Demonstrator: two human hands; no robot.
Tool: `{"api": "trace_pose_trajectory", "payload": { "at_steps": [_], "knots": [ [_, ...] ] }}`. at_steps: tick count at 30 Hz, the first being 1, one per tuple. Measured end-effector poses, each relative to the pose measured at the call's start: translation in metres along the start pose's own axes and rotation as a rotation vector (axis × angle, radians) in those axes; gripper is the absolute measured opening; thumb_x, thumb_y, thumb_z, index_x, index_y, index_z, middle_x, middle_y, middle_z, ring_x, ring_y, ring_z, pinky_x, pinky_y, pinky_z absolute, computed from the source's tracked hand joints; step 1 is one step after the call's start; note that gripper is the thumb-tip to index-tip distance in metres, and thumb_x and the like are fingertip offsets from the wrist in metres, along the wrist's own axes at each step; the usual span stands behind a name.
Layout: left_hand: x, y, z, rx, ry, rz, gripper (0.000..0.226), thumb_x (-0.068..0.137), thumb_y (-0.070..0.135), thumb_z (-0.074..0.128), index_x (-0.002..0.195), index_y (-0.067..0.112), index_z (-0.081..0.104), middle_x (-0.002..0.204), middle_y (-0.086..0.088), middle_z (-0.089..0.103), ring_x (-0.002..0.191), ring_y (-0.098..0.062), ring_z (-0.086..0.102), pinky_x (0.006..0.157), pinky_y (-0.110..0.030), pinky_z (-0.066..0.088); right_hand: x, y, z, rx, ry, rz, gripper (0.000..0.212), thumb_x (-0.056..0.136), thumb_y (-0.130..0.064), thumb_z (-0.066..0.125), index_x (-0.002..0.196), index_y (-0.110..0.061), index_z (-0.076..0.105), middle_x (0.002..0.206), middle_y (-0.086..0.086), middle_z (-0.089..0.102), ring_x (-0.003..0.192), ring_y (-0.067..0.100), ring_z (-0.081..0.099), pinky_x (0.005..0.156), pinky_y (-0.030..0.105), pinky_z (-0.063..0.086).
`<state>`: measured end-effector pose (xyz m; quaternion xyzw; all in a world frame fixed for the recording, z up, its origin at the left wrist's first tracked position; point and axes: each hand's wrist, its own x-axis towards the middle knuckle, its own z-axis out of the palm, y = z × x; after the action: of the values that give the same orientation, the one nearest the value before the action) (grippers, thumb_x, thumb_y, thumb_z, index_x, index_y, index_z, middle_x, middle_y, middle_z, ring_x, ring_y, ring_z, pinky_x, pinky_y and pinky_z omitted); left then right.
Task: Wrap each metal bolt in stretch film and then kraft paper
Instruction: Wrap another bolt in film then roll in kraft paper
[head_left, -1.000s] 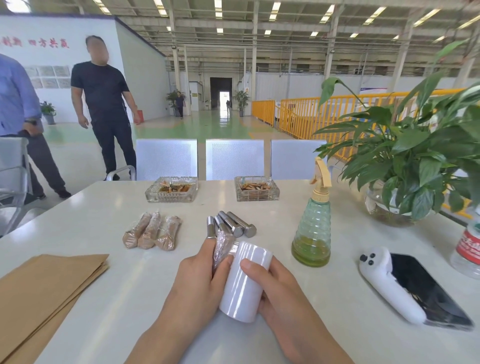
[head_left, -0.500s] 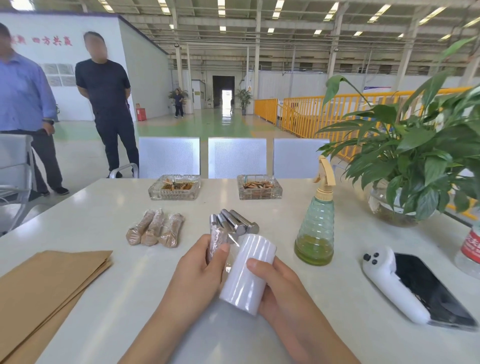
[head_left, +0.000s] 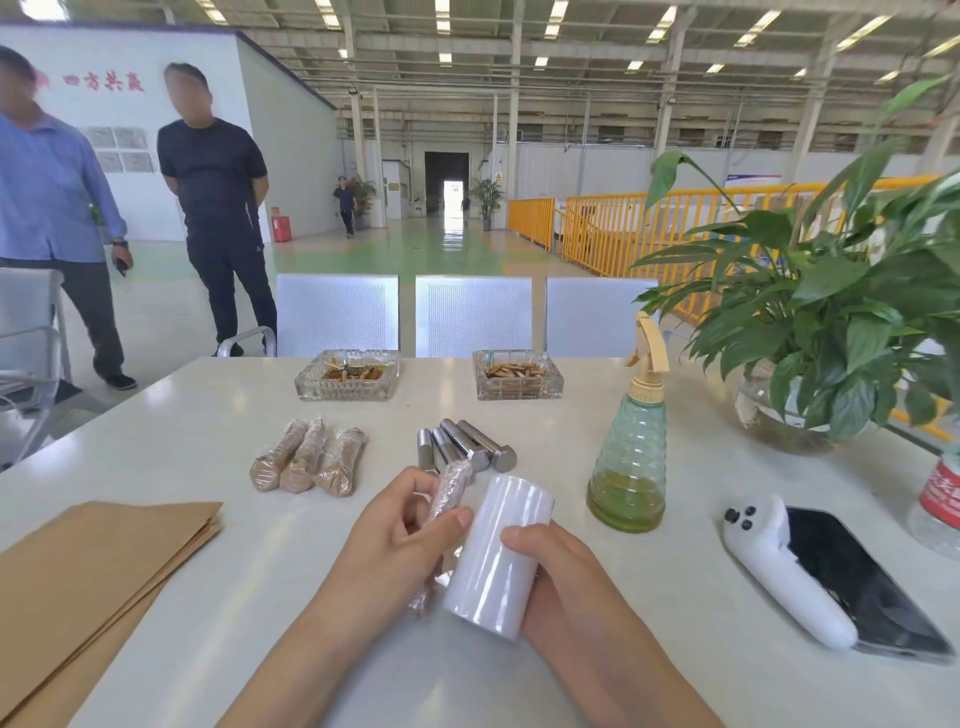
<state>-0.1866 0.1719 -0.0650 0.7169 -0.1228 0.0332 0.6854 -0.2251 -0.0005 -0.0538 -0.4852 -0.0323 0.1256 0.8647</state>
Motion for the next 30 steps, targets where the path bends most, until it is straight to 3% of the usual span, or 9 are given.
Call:
{"api": "trace_pose_trajectory", "payload": {
  "at_steps": [2, 4, 7, 12, 16, 19, 21, 23, 30],
  "knots": [
    [-0.002, 0.002, 0.004, -0.019, -0.036, 0.013, 0.012, 0.097, 0.027, 0.070, 0.104, 0.020, 0.064, 0.080, -0.014, 0.064, 0.066, -0.023, 0.056, 0.054, -0.030, 0.046, 0.000, 0.002, 0.002, 0.022, -0.028, 0.005, 0.051, 0.083, -0.013, 0.065, 0.132, 0.002, 0.062, 0.126, 0.028, 0.068, 0.122, 0.044, 0.064, 0.109, 0.062, 0.046],
    [-0.003, 0.001, 0.006, 0.059, -0.047, 0.064, 0.008, 0.103, 0.023, 0.061, 0.107, 0.022, 0.067, 0.089, -0.011, 0.071, 0.076, -0.017, 0.064, 0.067, -0.029, 0.052, 0.001, 0.004, 0.003, 0.015, -0.026, 0.004, 0.055, 0.078, -0.015, 0.065, 0.131, 0.000, 0.063, 0.125, 0.029, 0.068, 0.121, 0.045, 0.063, 0.108, 0.063, 0.046],
    [-0.003, -0.001, 0.006, 0.121, -0.064, 0.072, 0.021, 0.105, 0.029, 0.057, 0.104, 0.011, 0.066, 0.091, -0.024, 0.067, 0.079, -0.018, 0.060, 0.074, -0.038, 0.048, 0.002, 0.006, 0.001, 0.011, -0.042, 0.011, 0.054, 0.078, -0.015, 0.065, 0.130, 0.000, 0.065, 0.125, 0.027, 0.069, 0.122, 0.044, 0.063, 0.109, 0.063, 0.045],
    [0.001, 0.001, 0.006, 0.078, -0.024, -0.113, 0.055, 0.103, 0.055, 0.046, 0.088, 0.006, 0.063, 0.075, -0.011, 0.062, 0.067, -0.020, 0.057, 0.067, -0.036, 0.044, 0.000, 0.004, 0.000, 0.038, -0.087, 0.016, 0.052, 0.079, -0.008, 0.067, 0.129, 0.005, 0.063, 0.125, 0.029, 0.068, 0.123, 0.045, 0.063, 0.113, 0.062, 0.042],
    [-0.002, 0.004, 0.002, 0.085, -0.090, -0.023, 0.047, 0.098, 0.055, 0.049, 0.109, 0.014, 0.069, 0.106, -0.021, 0.070, 0.093, -0.033, 0.068, 0.093, -0.053, 0.051, -0.003, 0.001, 0.000, 0.041, -0.072, 0.024, 0.049, 0.085, -0.010, 0.063, 0.132, 0.001, 0.063, 0.127, 0.027, 0.068, 0.124, 0.042, 0.063, 0.112, 0.061, 0.043],
    [-0.004, 0.009, 0.001, 0.070, -0.092, 0.047, 0.053, 0.094, 0.051, 0.058, 0.112, 0.001, 0.062, 0.101, -0.026, 0.065, 0.089, -0.023, 0.056, 0.084, -0.055, 0.048, -0.005, 0.000, 0.000, 0.026, -0.073, 0.012, 0.050, 0.085, -0.008, 0.065, 0.135, -0.003, 0.063, 0.129, 0.024, 0.068, 0.125, 0.040, 0.063, 0.113, 0.060, 0.043],
    [-0.003, 0.009, 0.000, 0.088, -0.062, 0.098, 0.058, 0.092, 0.049, 0.064, 0.102, -0.008, 0.055, 0.084, -0.022, 0.056, 0.081, -0.020, 0.049, 0.073, -0.042, 0.041, -0.005, 0.000, 0.000, 0.030, -0.078, 0.001, 0.051, 0.085, -0.010, 0.062, 0.136, -0.004, 0.062, 0.131, 0.023, 0.067, 0.127, 0.039, 0.062, 0.114, 0.059, 0.041],
    [-0.002, 0.009, 0.002, 0.148, -0.016, 0.150, 0.055, 0.091, 0.047, 0.066, 0.089, -0.006, 0.053, 0.074, -0.020, 0.048, 0.072, -0.017, 0.044, 0.067, -0.035, 0.034, -0.004, 0.001, 0.000, 0.029, -0.087, -0.015, 0.050, 0.088, -0.010, 0.064, 0.137, -0.004, 0.060, 0.133, 0.023, 0.067, 0.129, 0.038, 0.061, 0.114, 0.060, 0.041],
    [-0.002, 0.010, 0.006, 0.223, 0.045, 0.186, 0.044, 0.092, 0.048, 0.062, 0.086, 0.005, 0.058, 0.077, -0.022, 0.049, 0.070, -0.017, 0.042, 0.064, -0.042, 0.037, 0.000, 0.004, 0.003, -0.039, -0.079, -0.043, 0.055, 0.085, -0.026, 0.075, 0.136, -0.008, 0.063, 0.132, 0.019, 0.068, 0.127, 0.034, 0.063, 0.112, 0.056, 0.045]
  ]
}}
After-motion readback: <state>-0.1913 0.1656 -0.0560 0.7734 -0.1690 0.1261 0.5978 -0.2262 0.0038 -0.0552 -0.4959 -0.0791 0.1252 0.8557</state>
